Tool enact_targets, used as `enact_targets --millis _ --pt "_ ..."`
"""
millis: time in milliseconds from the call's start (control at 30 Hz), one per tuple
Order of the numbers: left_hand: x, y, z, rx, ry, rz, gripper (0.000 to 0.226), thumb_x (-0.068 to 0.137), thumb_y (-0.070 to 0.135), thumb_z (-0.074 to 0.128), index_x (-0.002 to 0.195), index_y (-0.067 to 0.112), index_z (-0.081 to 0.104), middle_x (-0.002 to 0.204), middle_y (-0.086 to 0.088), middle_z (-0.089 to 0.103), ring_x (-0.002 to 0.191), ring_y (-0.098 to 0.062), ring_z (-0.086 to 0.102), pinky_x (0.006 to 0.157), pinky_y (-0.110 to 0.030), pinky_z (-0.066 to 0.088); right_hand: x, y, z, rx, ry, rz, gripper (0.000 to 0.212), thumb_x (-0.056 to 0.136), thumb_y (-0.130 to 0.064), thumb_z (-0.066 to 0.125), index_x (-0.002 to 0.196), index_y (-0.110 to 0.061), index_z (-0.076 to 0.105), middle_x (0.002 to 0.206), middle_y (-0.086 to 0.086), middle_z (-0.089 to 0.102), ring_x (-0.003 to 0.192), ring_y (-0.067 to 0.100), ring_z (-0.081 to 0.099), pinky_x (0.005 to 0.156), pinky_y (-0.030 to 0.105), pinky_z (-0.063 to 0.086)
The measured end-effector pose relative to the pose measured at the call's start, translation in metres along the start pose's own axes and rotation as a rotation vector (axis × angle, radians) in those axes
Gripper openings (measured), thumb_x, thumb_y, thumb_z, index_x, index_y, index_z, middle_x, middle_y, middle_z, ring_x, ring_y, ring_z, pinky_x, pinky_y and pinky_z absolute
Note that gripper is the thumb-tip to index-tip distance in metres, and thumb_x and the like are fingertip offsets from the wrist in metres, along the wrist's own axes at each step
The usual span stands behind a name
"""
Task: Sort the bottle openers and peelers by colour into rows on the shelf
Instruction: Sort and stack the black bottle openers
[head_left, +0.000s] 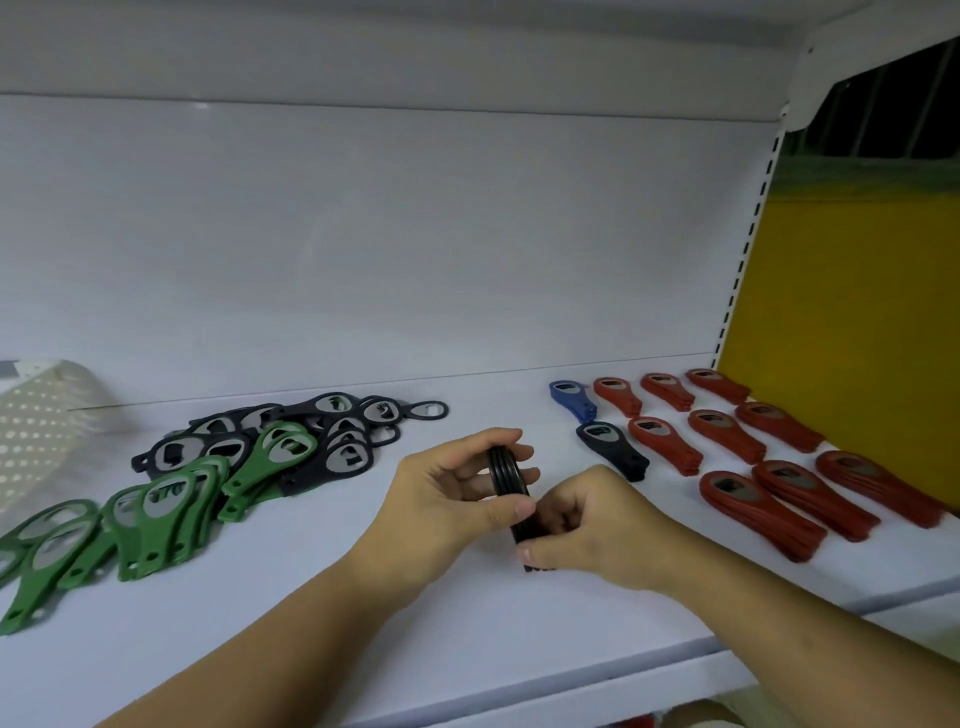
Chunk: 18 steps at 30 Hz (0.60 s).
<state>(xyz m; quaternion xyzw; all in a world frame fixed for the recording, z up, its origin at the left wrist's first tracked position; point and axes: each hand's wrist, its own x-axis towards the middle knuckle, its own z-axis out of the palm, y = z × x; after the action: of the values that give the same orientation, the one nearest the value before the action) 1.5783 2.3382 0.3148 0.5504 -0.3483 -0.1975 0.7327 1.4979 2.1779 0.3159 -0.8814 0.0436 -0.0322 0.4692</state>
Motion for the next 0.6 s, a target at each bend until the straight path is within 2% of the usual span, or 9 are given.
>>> enact_targets --millis 100,167,233,333,467,600 --pt "-0.001 -0.003 0.001 0.069 -0.101 -0.08 0.081 0.062 0.002 0.084 0.132 0.026 0.05 0.12 -0.002 0.067 0.111 -0.016 0.064 0.091 -0.027 0.052 -0.019 -0.001 -0.006 -0.042 0.025 0.105 0.017 0.073 -0.019 0.079 0.06 -0.011 0.071 0.051 -0.005 0.055 0.052 0.009 0.046 0.054 0.026 0.037" --pt "0.0 -0.002 -0.003 0.113 -0.113 -0.137 0.087 0.064 0.008 0.082 0.136 0.036 0.042 0.121 0.002 0.066 0.113 -0.01 0.062 0.086 -0.019 0.051 -0.029 -0.001 -0.019 -0.152 0.064 0.203 0.022 0.069 -0.024 0.08 0.059 -0.009 0.069 0.053 -0.001 0.055 0.053 0.012 0.046 0.053 0.026 0.034" --pt "0.001 -0.001 -0.008 0.127 -0.067 -0.181 0.08 0.067 0.004 0.082 0.134 0.03 0.047 0.112 -0.002 0.071 0.106 -0.013 0.066 0.081 -0.021 0.054 -0.038 -0.002 -0.037 -0.287 0.12 0.309 0.033 0.067 -0.025 0.079 0.051 -0.007 0.057 0.05 0.003 0.044 0.05 0.015 0.04 0.049 0.025 0.028" --pt "0.001 -0.002 -0.011 0.161 -0.052 -0.209 0.065 0.069 -0.001 0.079 0.124 0.024 0.056 0.099 -0.009 0.074 0.099 -0.025 0.069 0.095 -0.039 0.051 -0.047 -0.004 -0.065 -0.491 0.161 0.484 0.038 0.064 -0.023 0.078 0.047 -0.012 0.045 0.045 -0.002 0.039 0.044 0.014 0.037 0.041 0.02 0.023" --pt "0.0 -0.002 -0.011 0.118 0.002 -0.206 0.048 0.084 -0.002 0.065 0.124 0.022 0.054 0.093 -0.016 0.073 0.088 -0.03 0.071 0.082 -0.032 0.058 -0.049 -0.004 -0.083 -0.624 0.123 0.652 0.035 0.061 -0.019 0.076 0.053 -0.011 0.043 0.047 0.002 0.037 0.041 0.018 0.036 0.043 0.02 0.027" --pt "-0.001 -0.002 -0.013 0.143 0.031 -0.202 0.047 0.088 -0.001 0.061 0.126 0.024 0.051 0.092 -0.016 0.073 0.082 -0.032 0.071 0.08 -0.037 0.058 -0.039 -0.014 -0.083 -0.693 0.04 0.678 0.033 0.068 -0.019 0.076 0.061 -0.01 0.045 0.054 0.004 0.04 0.045 0.019 0.038 0.044 0.022 0.031"
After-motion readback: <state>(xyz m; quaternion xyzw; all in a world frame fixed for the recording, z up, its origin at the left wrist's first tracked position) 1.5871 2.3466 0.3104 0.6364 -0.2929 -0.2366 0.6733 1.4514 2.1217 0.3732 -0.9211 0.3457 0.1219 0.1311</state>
